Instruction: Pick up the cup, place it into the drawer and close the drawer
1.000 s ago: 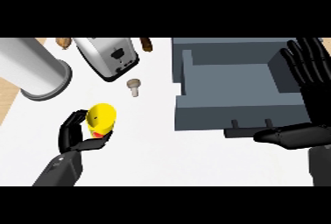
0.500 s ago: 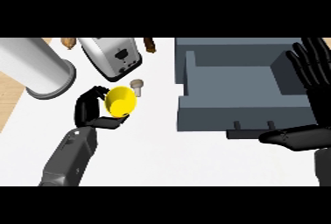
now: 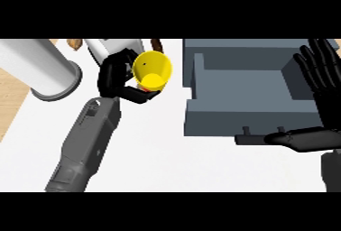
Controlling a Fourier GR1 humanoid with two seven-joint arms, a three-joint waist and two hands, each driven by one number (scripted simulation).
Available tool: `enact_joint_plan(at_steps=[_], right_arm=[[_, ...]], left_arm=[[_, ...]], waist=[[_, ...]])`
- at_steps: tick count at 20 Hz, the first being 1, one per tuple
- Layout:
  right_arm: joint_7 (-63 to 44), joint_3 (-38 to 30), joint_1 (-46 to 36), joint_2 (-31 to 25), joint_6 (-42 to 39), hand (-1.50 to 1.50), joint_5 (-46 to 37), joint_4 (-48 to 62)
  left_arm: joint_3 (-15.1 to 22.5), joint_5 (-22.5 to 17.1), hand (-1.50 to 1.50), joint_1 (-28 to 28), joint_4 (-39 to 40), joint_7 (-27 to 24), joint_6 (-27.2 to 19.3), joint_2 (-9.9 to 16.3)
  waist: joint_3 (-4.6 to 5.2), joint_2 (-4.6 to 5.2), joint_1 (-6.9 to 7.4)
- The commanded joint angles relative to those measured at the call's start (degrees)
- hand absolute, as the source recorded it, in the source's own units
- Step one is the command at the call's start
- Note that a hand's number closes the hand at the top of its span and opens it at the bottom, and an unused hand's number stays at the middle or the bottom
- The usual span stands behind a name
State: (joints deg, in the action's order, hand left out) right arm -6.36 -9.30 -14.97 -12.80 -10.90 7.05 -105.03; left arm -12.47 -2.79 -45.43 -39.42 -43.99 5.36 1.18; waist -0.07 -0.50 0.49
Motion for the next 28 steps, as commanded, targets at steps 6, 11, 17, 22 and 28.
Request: enact_joint_plan(at_steps=[6,11,17,22,28], right_arm=[[-0.32,-0.69,-2.98,-0.71,0.71,-1.5,-0.62,1.39],[4.22,-0.29,0.22,0.16,-1.09,-1.5,-0.49,2.59],[2.29,-1.19,-1.96,-1.03,-1.14,-1.5,0.14,3.66],[3.44,0.06,-0.95,0.0,-1.71,-1.5,0.39,1.8],[3.73,0.34,-6.55,-0.37,-2.48,-1.5,1.27,5.48]], left_arm=[[6.87,-1.72,1.5,-11.89,-8.48,19.1,-9.05,-1.17],[11.98,-5.98,1.5,-23.83,-0.27,25.8,-20.0,-1.18],[16.79,-9.0,1.5,-32.31,10.32,32.21,-25.2,-1.18],[20.15,-9.7,1.5,-32.84,20.02,28.99,-23.49,-1.18],[27.77,-11.4,1.5,-31.5,24.01,32.12,-20.04,-1.18]], waist=[[0.06,0.38,-0.67],[0.01,0.72,-2.17],[-0.01,0.93,-3.45],[-0.02,1.6,-5.26],[-0.11,2.64,-8.66]])
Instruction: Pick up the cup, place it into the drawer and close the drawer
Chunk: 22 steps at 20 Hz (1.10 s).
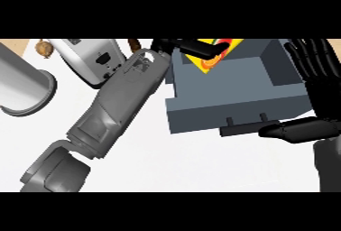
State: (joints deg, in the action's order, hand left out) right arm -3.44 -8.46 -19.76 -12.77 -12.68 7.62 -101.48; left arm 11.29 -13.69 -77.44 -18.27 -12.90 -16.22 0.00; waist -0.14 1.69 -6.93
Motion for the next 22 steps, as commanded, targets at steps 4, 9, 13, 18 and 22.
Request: enact_joint_plan(at_steps=[4,9,13,18,22], right_arm=[[0.22,1.81,-2.43,0.71,-1.06,-1.5,0.64,0.18],[-0.35,4.09,-5.15,1.28,-3.15,-1.5,2.0,1.3],[-1.58,8.54,-4.48,3.04,-8.49,1.5,6.78,0.75],[-4.21,13.87,-4.12,0.85,-17.92,1.5,12.1,0.47],[-9.09,17.72,-3.65,-6.63,-24.16,1.5,7.91,0.46]], left_arm=[[6.35,-1.8,1.5,0.23,2.89,1.51,1.58,0.0],[5.98,-6.76,-1.5,3.35,0.16,-2.68,1.63,0.0],[4.68,-11.24,-1.5,6.21,-2.2,-7.9,3.43,0.0],[2.91,-16.82,-1.5,5.13,-4.71,-12.21,2.27,0.0],[1.24,-19.67,-1.5,3.55,-4.78,-13.71,0.65,0.0]], waist=[[-0.03,0.89,-4.05],[0.06,1.44,-4.75],[0.16,1.32,-4.48],[0.16,0.93,-4.77],[0.23,0.06,-1.98]])
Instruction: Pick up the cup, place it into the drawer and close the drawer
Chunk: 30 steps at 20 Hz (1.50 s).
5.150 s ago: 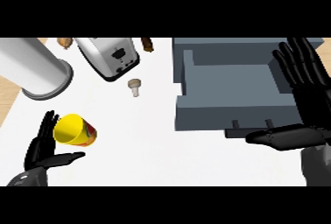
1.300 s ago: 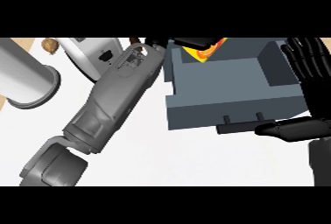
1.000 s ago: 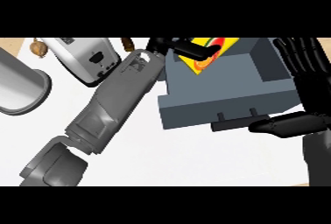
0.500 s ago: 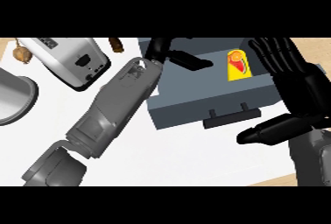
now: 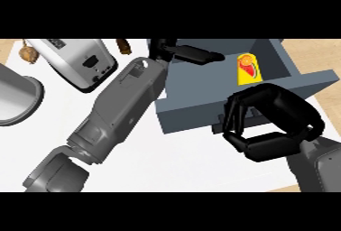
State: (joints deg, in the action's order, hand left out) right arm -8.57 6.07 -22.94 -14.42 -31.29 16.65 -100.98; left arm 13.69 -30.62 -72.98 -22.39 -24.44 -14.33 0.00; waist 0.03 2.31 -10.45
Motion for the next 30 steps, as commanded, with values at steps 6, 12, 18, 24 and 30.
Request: enact_joint_plan(at_steps=[6,12,18,24,30], right_arm=[[-1.33,5.55,4.74,-8.95,-4.02,-1.5,-16.59,-2.96],[5.41,10.86,8.85,-6.64,4.58,-1.5,-33.83,5.51],[13.44,15.19,2.98,-4.69,8.43,-1.5,-42.9,25.99],[19.15,12.1,-7.72,-2.11,13.43,1.5,-46.8,48.78],[28.88,5.03,-16.49,-1.53,20.07,1.5,-45.34,62.62]], left_arm=[[-1.18,-4.15,-1.5,-0.98,1.76,-4.03,-2.79,0.0],[-2.14,-5.92,-1.5,3.98,-0.09,-7.67,1.16,0.0],[-2.94,-6.65,-1.5,6.98,-3.38,-7.19,3.77,2.82],[-2.12,-6.79,-1.5,13.67,-9.12,-7.44,4.49,4.02],[-1.26,-6.63,-1.5,16.48,-12.53,-5.74,6.47,5.35]], waist=[[-0.09,-1.3,5.23],[-0.08,-1.76,9.45],[-0.1,-1.8,12.36],[-0.17,-1.7,15.44],[-0.32,-0.92,17.19]])
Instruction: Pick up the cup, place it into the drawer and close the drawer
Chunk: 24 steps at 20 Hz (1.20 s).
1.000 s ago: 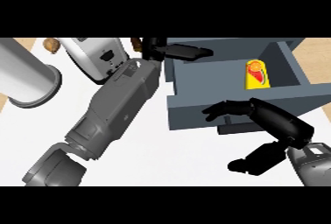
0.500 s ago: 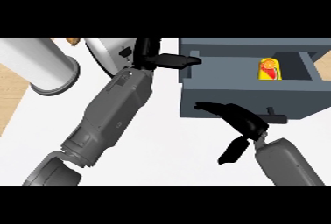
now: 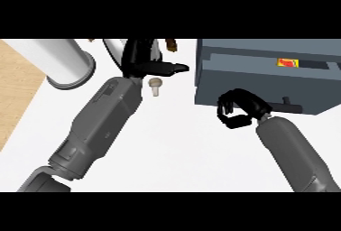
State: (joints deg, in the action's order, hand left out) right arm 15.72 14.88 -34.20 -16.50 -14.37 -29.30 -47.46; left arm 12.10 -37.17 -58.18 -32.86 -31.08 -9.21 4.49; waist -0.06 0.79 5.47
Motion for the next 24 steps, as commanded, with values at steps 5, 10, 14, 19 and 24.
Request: enact_joint_plan(at_steps=[5,10,14,19,24], right_arm=[[7.05,-9.91,-13.03,-3.3,4.79,1.5,2.8,15.91],[4.71,-13.92,-18.22,-5.32,6.52,1.5,4.65,19.02],[5.27,-15.51,-18.73,-7.32,3.86,1.5,6.69,18.79],[4.24,-16.15,-19.46,-8.92,1.13,1.5,8.08,16.98],[5.07,-17.17,-18.27,-11.25,-2.34,1.5,9.95,15.19]], left_arm=[[-0.05,-0.81,-1.5,4.55,-5.62,2.47,4.79,5.09],[0.66,-0.65,-1.5,7.49,-7.34,2.18,6.51,5.66],[0.78,-0.84,-1.5,7.88,-7.99,3.38,7.51,6.59],[1.58,-0.56,-1.5,9.02,-8.97,3.52,8.44,6.51],[1.35,-1.27,-1.5,9.51,-9.87,3.9,9.69,6.58]], waist=[[-0.25,0.83,3.21],[-0.21,1.27,4.51],[-0.25,1.78,5.41],[-0.19,1.87,6.47],[-0.21,2.1,6.41]])
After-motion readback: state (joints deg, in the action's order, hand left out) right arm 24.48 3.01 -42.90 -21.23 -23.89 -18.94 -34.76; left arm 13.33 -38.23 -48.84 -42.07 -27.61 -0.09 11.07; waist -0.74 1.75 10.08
